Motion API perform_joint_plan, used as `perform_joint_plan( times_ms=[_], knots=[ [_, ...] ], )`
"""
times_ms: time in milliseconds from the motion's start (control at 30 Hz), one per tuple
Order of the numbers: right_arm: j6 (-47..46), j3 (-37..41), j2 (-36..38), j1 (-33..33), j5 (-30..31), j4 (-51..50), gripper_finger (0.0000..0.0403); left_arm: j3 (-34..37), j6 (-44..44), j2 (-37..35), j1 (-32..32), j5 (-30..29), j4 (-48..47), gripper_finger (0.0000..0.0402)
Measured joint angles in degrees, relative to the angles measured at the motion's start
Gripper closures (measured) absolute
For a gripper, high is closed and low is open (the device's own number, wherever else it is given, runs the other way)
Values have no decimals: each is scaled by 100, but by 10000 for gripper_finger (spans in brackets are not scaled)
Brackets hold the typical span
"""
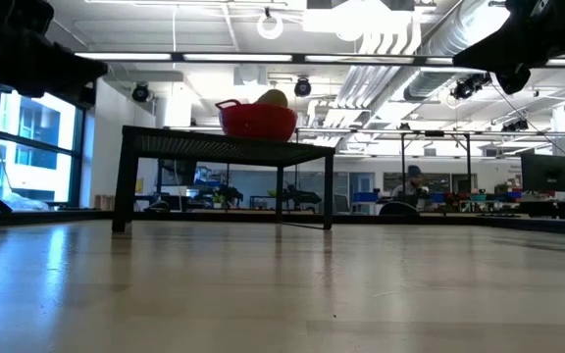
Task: Pick & Place Fruit
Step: Put the knife on the shelf
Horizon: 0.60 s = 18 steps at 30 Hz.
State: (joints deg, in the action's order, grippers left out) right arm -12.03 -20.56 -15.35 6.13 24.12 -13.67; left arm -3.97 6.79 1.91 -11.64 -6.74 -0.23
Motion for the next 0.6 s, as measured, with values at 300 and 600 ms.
perform_joint_plan(
  times_ms=[300,600],
  knots=[
    [-119,0,0,0,-24,-2,401,35,10,0,0,-1,-284,402],
    [-338,0,0,0,-9,-321,401,7,-91,2,0,68,-590,401]
  ],
)
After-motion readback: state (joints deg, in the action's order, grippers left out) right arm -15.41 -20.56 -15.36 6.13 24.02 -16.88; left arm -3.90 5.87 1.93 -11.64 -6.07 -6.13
